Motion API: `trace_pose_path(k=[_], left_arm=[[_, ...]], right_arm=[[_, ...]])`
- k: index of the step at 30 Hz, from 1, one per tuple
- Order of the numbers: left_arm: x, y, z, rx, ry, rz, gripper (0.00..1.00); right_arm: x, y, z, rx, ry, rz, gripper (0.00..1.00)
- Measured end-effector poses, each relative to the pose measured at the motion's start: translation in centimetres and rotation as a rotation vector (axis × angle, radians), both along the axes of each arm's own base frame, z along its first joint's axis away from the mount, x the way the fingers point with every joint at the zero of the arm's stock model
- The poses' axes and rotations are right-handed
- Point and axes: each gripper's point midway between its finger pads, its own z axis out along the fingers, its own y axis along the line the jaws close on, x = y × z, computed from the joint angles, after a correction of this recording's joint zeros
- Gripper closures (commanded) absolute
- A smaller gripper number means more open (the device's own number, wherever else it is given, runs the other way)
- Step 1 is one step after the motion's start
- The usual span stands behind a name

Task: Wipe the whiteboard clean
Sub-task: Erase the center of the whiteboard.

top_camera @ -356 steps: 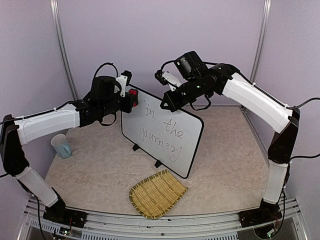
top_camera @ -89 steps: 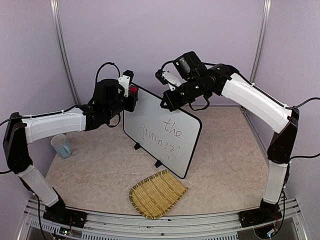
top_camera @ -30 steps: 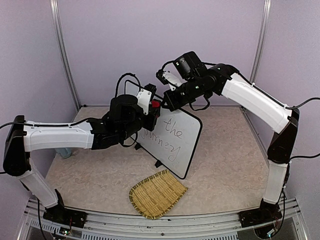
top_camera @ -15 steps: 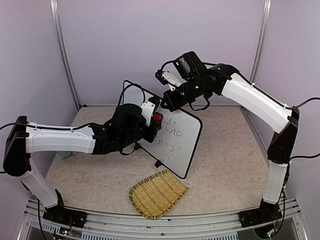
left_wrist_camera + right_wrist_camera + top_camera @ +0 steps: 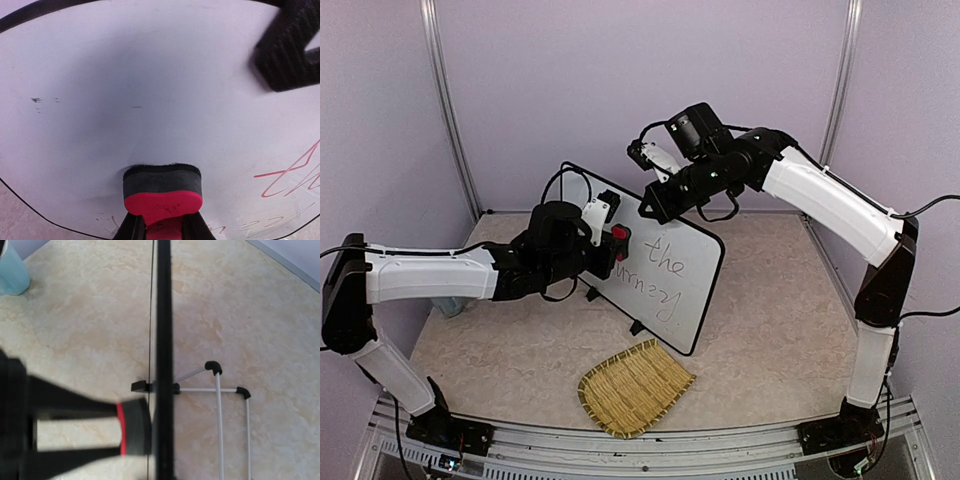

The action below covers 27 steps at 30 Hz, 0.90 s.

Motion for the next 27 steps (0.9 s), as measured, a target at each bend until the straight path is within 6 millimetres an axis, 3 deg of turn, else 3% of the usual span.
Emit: trace_pose_path(k=[5,16,21,27], left_arm=[[1.1,1.3,0.8,0.004,-0.006,0.026,0.83],[1.5,1.4,1.3,0.010,-0.013,0.035,0.83],[0.6,0.4,1.6,-0.003,-0.034,0.025,0.83],[-2.2,-2.9,3.2,-0.058,-0.082,-0.055,0.83]], right_arm=[[-0.1,0.1,0.0,-0.002,-0.004,0.006,1.00],[-0.1,0.1,0.0,-0.003,-0.005,0.003,1.00],[-0.1,0.1,0.0,-0.003,-0.004,0.003,1.00],[-0.2,0.1,0.0,-0.003,-0.005,0.012,1.00]])
